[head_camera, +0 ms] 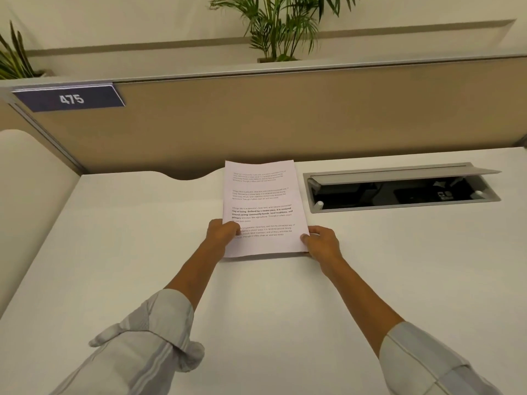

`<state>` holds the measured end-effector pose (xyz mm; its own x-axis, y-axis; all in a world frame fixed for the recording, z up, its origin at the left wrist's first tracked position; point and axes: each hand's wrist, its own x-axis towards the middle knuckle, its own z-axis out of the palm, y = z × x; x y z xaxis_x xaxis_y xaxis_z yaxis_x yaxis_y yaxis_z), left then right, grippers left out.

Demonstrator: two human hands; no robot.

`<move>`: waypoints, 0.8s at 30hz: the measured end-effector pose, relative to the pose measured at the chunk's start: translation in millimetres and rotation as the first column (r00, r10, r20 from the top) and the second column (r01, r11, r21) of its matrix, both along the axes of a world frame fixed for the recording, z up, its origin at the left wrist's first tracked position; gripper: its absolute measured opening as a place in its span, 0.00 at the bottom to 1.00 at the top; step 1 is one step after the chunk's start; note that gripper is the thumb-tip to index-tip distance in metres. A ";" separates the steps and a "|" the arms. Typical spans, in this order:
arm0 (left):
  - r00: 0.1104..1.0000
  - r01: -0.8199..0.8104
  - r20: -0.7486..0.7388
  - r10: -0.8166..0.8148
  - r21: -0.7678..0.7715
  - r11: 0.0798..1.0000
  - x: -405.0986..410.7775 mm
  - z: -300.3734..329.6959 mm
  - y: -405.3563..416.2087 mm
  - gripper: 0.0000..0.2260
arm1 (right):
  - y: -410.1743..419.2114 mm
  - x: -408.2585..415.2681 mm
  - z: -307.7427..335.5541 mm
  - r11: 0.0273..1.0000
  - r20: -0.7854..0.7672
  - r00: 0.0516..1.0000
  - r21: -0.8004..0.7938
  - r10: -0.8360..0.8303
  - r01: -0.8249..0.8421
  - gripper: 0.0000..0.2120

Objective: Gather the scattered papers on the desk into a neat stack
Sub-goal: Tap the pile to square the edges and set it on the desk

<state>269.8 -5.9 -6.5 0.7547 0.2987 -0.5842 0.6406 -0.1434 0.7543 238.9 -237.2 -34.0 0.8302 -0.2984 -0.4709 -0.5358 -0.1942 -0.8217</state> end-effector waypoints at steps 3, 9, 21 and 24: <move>1.000 -0.029 0.008 0.029 0.004 1.000 -5.9 0.4 2.5 0.11 | 1.7 -3.7 4.7 0.999 -0.031 0.999 0.037 -0.007 0.008 0.12; 0.993 -0.116 0.029 0.115 0.055 0.992 -19.8 1.8 10.8 0.13 | 4.7 -10.3 11.2 0.999 -0.048 0.999 0.049 -0.015 0.018 0.09; 0.993 -0.115 0.032 0.112 0.152 0.982 -43.4 4.3 19.1 0.11 | 8.5 -12.9 13.0 0.996 -0.030 0.998 -0.073 0.047 -0.049 0.11; 0.994 -0.110 0.033 0.106 0.136 0.985 -43.6 4.2 22.0 0.11 | 9.4 -13.4 13.2 0.993 -0.013 0.998 -0.105 0.060 -0.061 0.09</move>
<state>226.3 16.1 -2.3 0.7279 0.4554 -0.5127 0.6386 -0.1776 0.7488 225.5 -227.8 -20.8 0.8438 -0.2963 -0.4475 -0.5283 -0.3115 -0.7899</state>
